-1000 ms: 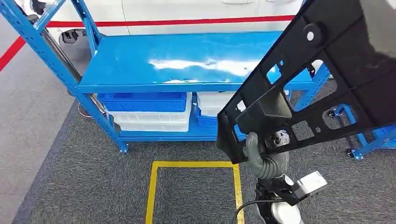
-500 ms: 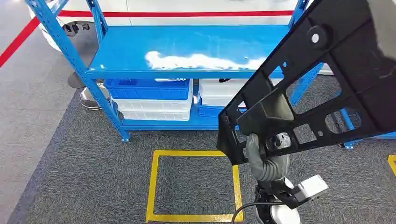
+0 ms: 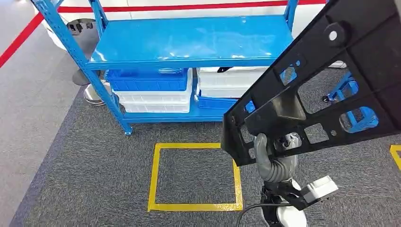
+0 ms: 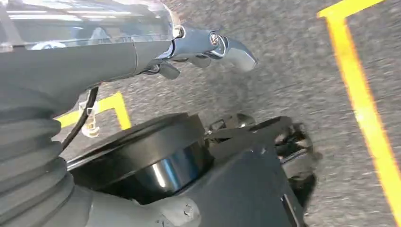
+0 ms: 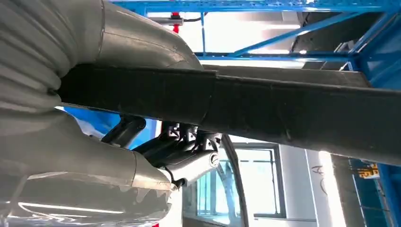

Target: Take the parts from the cabinet and place them on the table.

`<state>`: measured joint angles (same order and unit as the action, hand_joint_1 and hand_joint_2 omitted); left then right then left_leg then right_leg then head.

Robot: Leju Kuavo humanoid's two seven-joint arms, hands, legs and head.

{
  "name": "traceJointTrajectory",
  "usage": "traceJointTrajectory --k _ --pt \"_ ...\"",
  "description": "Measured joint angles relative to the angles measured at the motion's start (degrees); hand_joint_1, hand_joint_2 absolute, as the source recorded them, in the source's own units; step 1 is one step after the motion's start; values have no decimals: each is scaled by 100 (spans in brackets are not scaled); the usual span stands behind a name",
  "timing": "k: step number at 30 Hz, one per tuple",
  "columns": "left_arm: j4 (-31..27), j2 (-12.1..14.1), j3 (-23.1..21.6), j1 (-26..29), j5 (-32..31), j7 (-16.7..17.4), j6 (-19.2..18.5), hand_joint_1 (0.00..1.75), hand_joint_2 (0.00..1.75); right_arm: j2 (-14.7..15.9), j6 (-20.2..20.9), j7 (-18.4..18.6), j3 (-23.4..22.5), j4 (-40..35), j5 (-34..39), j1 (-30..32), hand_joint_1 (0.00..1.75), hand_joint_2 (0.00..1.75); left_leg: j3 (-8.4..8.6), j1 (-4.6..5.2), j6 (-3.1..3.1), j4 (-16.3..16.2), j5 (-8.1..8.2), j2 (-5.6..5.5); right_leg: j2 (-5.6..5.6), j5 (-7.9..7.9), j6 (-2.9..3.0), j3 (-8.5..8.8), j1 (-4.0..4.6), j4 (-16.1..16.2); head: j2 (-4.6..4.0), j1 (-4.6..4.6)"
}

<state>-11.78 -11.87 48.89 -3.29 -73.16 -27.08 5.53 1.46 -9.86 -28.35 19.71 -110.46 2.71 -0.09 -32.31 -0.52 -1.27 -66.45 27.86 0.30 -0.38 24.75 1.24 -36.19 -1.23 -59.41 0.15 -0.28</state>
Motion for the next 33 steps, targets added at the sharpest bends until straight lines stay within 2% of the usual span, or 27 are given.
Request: traceJointTrajectory --k 1,2,3,5,6,7,8,9,10,11,12,13,15,16,17,20,21,22,23,25,26,27,28,29,31,32,33 --pt "0 11 0 -3 0 9 4 0 175 -11 0 0 0 -2 2 -9 175 175 362 8 52 512 62 -14 0 -48 -19 -22 -5 -1 2 2" --pt "0 26 0 -13 0 15 6 0 175 -15 0 0 -2 -7 4 -23 175 175 618 55 94 950 224 -21 -2 -88 -67 -57 13 -1 2 6" --pt "0 26 0 -15 0 22 4 0 175 -20 0 4 -2 -9 4 -39 175 175 585 65 89 964 213 -22 -20 -161 -120 -59 -13 33 2 11" --pt "0 28 0 -8 0 37 4 0 175 -42 0 7 -2 -9 4 -67 175 175 502 95 146 988 128 -22 -28 -273 -192 -65 -29 88 2 -27" --pt "0 31 0 0 0 39 4 0 175 -42 0 9 -4 -9 4 -69 175 175 465 71 192 1089 27 -9 -14 -319 -245 -66 16 117 2 -13" --pt "0 33 2 -1 0 44 2 0 175 -42 0 9 -15 -7 4 -69 175 175 475 43 230 1113 -57 29 1 -143 -250 -138 -10 36 2 -18" --pt "0 35 2 -5 2 46 2 0 175 -42 0 13 -24 -9 4 -90 175 175 387 42 310 1118 -126 30 11 205 -242 -234 -8 -229 0 15" --pt "0 37 2 -10 0 48 4 0 175 -42 0 15 -28 -7 4 -98 175 175 293 58 329 1099 -179 32 18 587 -243 -358 -5 -652 0 24" --pt "0 37 2 -10 0 48 2 0 175 -42 0 17 -33 -4 4 -97 175 175 211 72 334 1079 -229 33 22 860 -248 -462 -6 -1096 0 22" --pt "0 37 2 -7 -2 48 2 0 175 -42 0 18 -35 4 4 -97 175 175 126 85 334 1054 -276 36 21 969 -255 -532 -6 -1447 2 24" --pt "0 37 2 -5 -2 48 4 0 175 -42 0 22 -35 9 4 -97 175 175 34 92 328 1019 -317 36 21 905 -257 -520 -6 -1624 2 20" --pt "0 37 2 -6 -7 48 4 0 175 -42 0 35 -35 9 4 -97 175 175 -67 93 320 972 -351 36 21 715 -255 -390 -5 -1561 2 24" --pt "0 37 2 -6 -13 48 4 0 175 -42 0 46 -42 11 4 -104 175 175 -248 93 294 853 -401 34 19 350 -227 185 -5 -834 2 24" --pt "0 35 2 -6 -20 48 6 0 175 -42 0 48 -42 9 4 -118 175 175 -314 92 274 786 -419 33 15 417 -193 518 -2 -334 2 24" --pt "0 35 0 -5 -20 48 6 0 175 -42 0 53 -42 9 4 -131 175 175 -383 119 239 743 -442 30 18 592 -175 703 45 -15 0 22" --pt "0 33 0 0 -24 41 11 0 175 -42 -2 52 -44 2 9 -139 175 175 -406 93 146 764 -577 35 27 522 -101 633 79 20 2 39" --pt "0 35 0 9 -26 39 11 0 175 -42 0 59 -44 4 9 -137 175 175 -426 131 106 769 -620 24 21 446 -40 590 22 75 2 37" --pt "0 48 0 1 -26 39 13 0 175 -46 0 59 -44 13 9 -152 175 175 -489 101 80 706 -484 -9 -23 385 -7 556 4 95 0 68" --pt "0 48 0 3 -26 39 13 0 175 -50 0 66 -44 15 11 -158 175 175 -562 91 38 501 -201 -16 -17 332 46 495 -9 101 2 16" --pt "0 48 2 2 -22 33 13 0 175 -59 0 66 -44 17 11 -160 175 175 -761 42 -30 -297 429 -14 -22 227 57 359 -3 93 0 0" --pt "0 50 2 3 -22 33 13 0 175 -59 0 66 -44 17 11 -159 175 175 -838 29 -57 -709 617 -14 -30 175 54 287 -2 85 2 0" --pt "0 50 2 1 -24 33 15 0 175 -59 0 66 -44 20 11 -159 175 175 -833 21 -74 -950 608 -14 -35 124 48 205 -4 74 0 -2" --pt "0 50 2 1 -26 33 15 0 175 -59 0 68 -44 22 11 -159 175 175 -715 10 -81 -904 458 -12 -38 78 35 141 -7 63 0 0" --pt "0 55 2 2 -26 33 13 0 175 -59 0 68 -44 22 11 -159 175 175 -486 0 -80 -641 251 -12 -36 37 23 85 -9 51 2 -2" --pt "0 59 2 -1 -31 33 13 0 175 -59 0 68 -44 22 11 -164 175 175 189 -10 -47 336 -37 -21 -23 -42 -17 0 -12 38 0 -7" --pt "0 59 2 -9 -37 33 13 0 175 -59 0 68 -44 17 11 -166 175 175 459 6 -12 819 138 -34 -22 -85 -57 -36 2 38 0 -2" --pt "0 59 2 -9 -46 31 13 0 175 -59 0 68 -44 17 11 -179 175 175 564 31 18 1024 170 -42 -25 -134 -98 -53 2 39 0 7"
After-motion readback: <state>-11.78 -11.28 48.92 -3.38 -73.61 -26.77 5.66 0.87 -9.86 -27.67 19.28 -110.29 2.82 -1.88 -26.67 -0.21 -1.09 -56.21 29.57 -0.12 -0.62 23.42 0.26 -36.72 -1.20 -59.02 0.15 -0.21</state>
